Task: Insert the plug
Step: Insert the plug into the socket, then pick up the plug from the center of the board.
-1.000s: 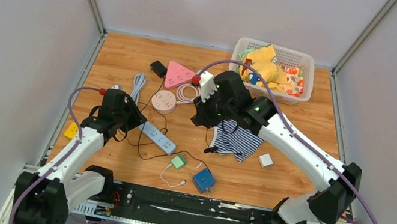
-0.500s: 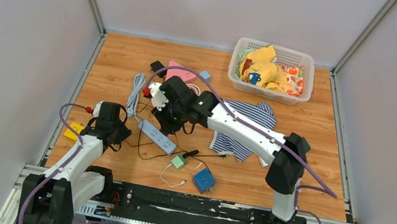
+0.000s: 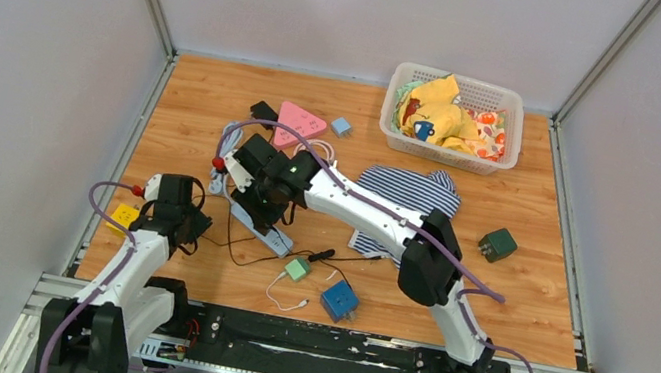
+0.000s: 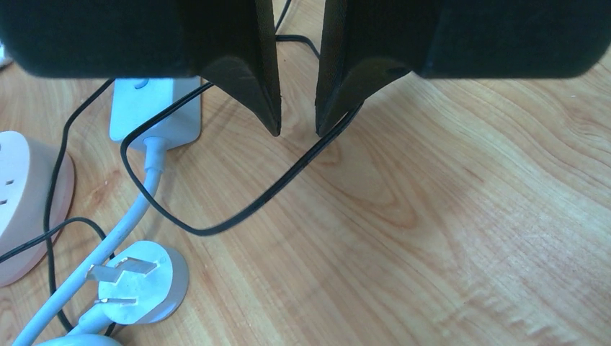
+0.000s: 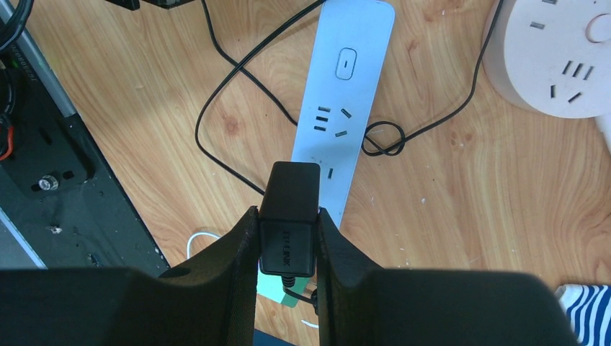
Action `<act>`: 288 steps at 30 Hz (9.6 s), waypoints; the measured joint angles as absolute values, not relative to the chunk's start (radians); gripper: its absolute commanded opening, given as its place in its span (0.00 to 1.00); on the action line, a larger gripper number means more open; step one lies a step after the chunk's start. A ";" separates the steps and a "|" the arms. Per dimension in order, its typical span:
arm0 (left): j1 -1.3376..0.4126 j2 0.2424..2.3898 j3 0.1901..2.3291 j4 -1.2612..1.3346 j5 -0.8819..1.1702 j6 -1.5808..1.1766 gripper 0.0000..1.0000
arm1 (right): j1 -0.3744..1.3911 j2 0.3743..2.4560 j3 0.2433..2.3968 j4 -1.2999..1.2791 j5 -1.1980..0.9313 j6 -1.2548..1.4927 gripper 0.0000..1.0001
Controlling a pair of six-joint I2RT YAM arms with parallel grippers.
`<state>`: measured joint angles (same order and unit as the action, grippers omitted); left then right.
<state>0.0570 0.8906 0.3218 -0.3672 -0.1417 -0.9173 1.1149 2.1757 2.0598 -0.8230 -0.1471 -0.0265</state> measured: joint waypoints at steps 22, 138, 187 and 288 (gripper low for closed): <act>0.084 0.851 0.287 -0.335 -0.104 -0.952 0.29 | 1.119 2.347 2.273 -0.902 -0.091 -0.018 0.00; 0.091 0.685 0.509 -0.473 0.264 -0.594 0.59 | 0.955 1.826 1.254 -0.443 -0.343 -0.311 0.54; 0.091 0.717 0.450 -0.441 0.218 -0.696 0.55 | 1.158 1.832 1.273 -0.159 -0.455 0.520 0.39; -0.494 0.789 0.602 -0.031 0.260 -0.619 0.69 | 0.835 1.512 1.254 -0.033 -0.192 0.927 0.25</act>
